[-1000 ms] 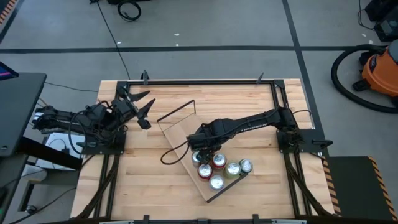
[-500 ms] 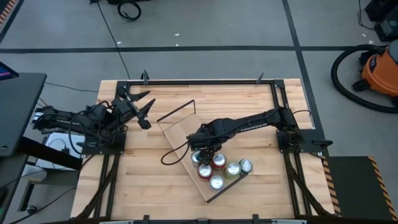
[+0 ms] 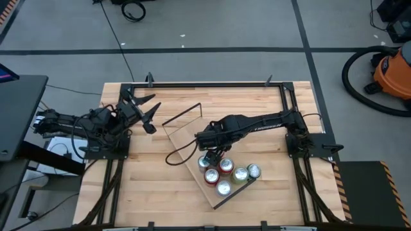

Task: Place canned beverage on shelf
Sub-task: Put the green soda can on the shelf

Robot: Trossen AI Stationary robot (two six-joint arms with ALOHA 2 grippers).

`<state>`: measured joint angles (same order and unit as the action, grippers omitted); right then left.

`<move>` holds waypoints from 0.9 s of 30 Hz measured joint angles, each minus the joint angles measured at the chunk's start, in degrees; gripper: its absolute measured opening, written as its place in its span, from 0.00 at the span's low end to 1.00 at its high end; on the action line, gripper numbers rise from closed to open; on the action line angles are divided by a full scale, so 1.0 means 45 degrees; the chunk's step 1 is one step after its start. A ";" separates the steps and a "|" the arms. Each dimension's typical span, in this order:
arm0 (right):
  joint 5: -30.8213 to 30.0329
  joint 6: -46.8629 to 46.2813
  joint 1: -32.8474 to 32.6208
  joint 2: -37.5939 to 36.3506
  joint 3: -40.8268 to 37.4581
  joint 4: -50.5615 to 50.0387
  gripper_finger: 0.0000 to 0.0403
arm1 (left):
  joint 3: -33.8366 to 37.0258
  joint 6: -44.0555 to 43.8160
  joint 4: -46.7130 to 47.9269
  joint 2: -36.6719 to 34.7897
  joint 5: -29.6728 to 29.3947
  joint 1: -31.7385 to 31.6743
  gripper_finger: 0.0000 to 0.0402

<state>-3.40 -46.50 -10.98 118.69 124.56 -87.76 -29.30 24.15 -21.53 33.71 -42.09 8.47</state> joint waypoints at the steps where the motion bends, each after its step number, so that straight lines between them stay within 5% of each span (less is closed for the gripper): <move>1: -0.0097 0.0006 -0.0030 0.0000 0.0210 -0.0208 0.94 | 0.0000 -0.0007 0.0029 0.0000 0.0000 0.0000 0.45; 12: -0.0850 0.2393 -0.1175 -0.1150 -0.0341 -0.0498 0.91 | -0.0005 -0.0695 0.0614 0.0000 0.0010 0.0080 0.45; 27: -0.0580 -0.0331 -0.4245 -0.5358 -0.7192 -0.0503 0.87 | -0.0005 -0.0803 0.0736 0.0005 0.0015 0.0690 0.45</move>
<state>-6.01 -47.99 -30.08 94.58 92.20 -90.03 -29.32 20.53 -18.22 33.74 -42.02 11.57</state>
